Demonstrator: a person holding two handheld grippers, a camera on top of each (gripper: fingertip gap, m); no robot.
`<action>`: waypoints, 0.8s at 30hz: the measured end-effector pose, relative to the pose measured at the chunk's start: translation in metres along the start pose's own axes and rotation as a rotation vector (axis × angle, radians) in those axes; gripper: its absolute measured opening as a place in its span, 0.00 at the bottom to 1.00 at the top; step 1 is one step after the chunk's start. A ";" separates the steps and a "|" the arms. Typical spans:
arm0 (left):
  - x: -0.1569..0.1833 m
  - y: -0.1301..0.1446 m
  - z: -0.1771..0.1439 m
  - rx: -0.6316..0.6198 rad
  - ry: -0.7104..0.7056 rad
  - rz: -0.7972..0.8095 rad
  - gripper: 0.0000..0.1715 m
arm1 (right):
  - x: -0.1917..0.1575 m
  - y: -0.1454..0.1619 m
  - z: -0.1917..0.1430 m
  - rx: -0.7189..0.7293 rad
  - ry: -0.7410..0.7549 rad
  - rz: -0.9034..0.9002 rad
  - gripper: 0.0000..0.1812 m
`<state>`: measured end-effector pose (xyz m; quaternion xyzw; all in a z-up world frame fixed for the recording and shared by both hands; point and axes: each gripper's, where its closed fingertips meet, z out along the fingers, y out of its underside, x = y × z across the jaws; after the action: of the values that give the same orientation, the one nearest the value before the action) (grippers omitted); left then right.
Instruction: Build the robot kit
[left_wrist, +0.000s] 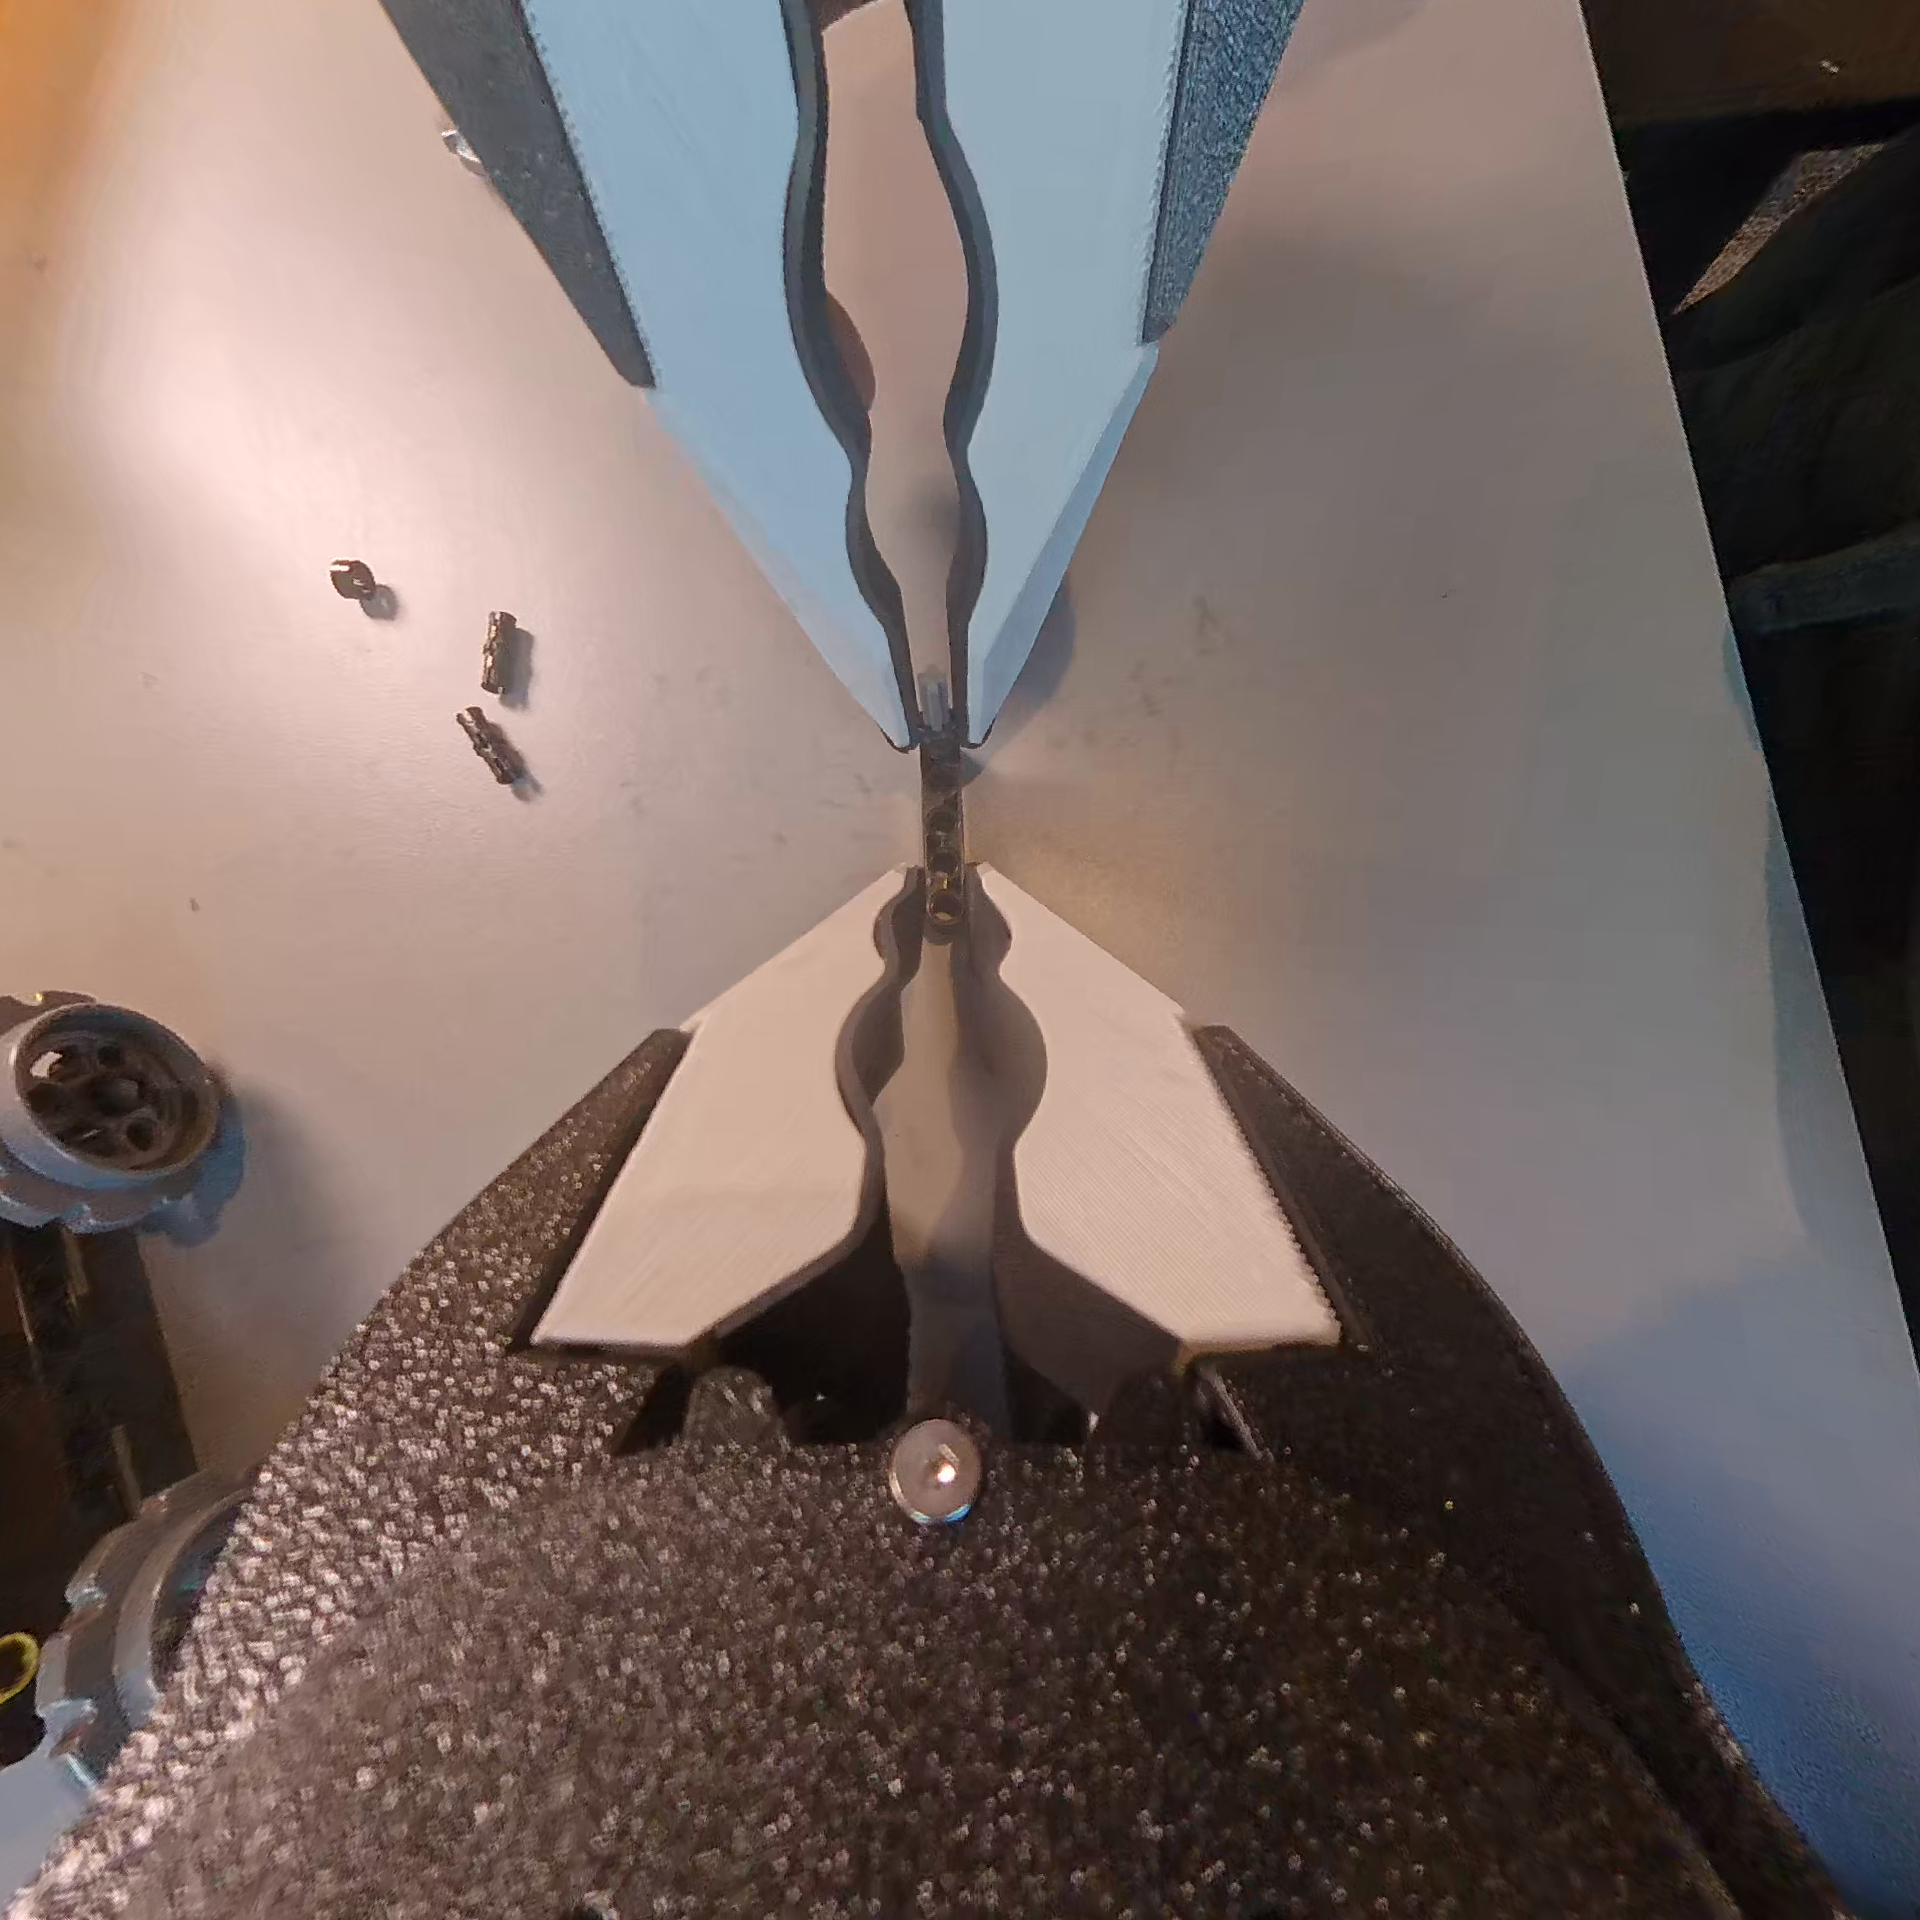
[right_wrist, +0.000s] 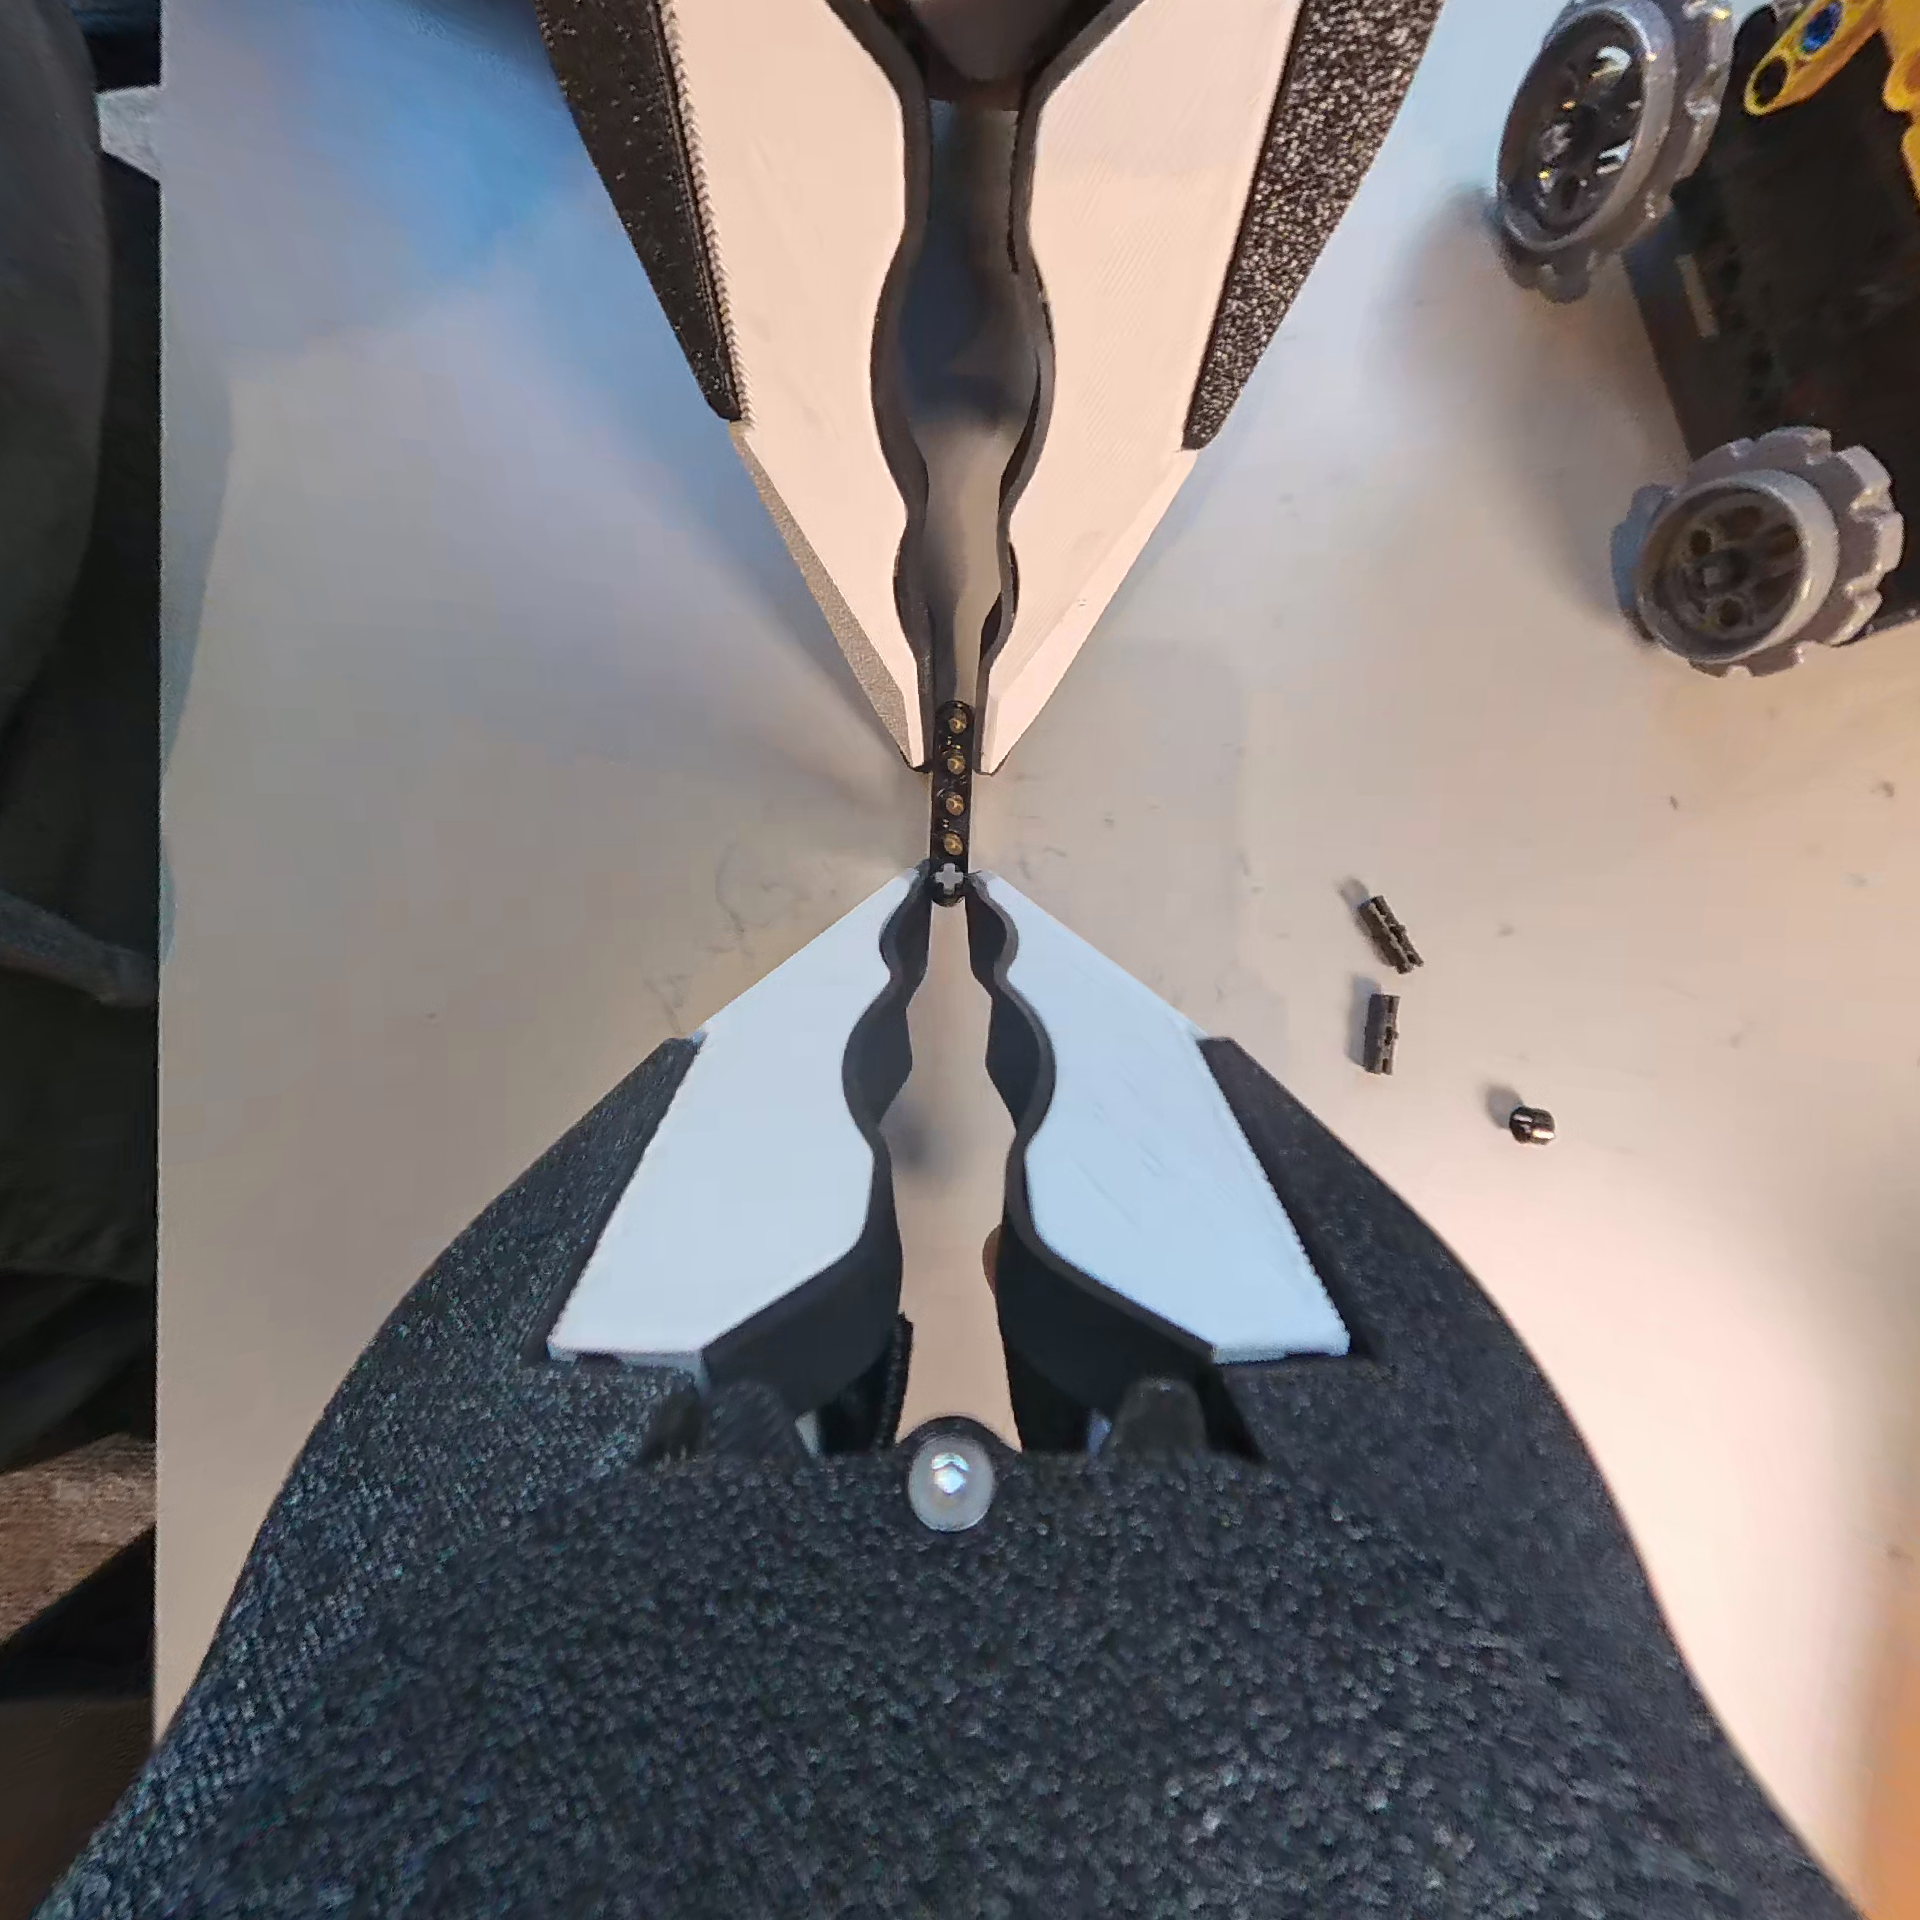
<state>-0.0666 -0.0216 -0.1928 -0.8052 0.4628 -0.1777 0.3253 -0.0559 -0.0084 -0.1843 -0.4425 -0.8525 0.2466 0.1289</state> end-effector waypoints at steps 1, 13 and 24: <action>0.000 0.000 0.000 0.000 0.000 -0.005 0.03 | 0.001 0.000 0.000 0.001 0.003 0.022 0.03; 0.000 0.000 0.000 0.004 0.002 -0.012 0.03 | 0.011 -0.005 -0.024 0.127 0.043 0.085 0.12; -0.016 -0.001 0.001 0.013 -0.080 -0.034 0.03 | 0.040 0.014 -0.034 0.184 0.106 0.215 0.12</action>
<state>-0.0740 -0.0071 -0.1925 -0.8174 0.4343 -0.1539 0.3458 -0.0544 0.0420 -0.1633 -0.5301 -0.7659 0.3125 0.1864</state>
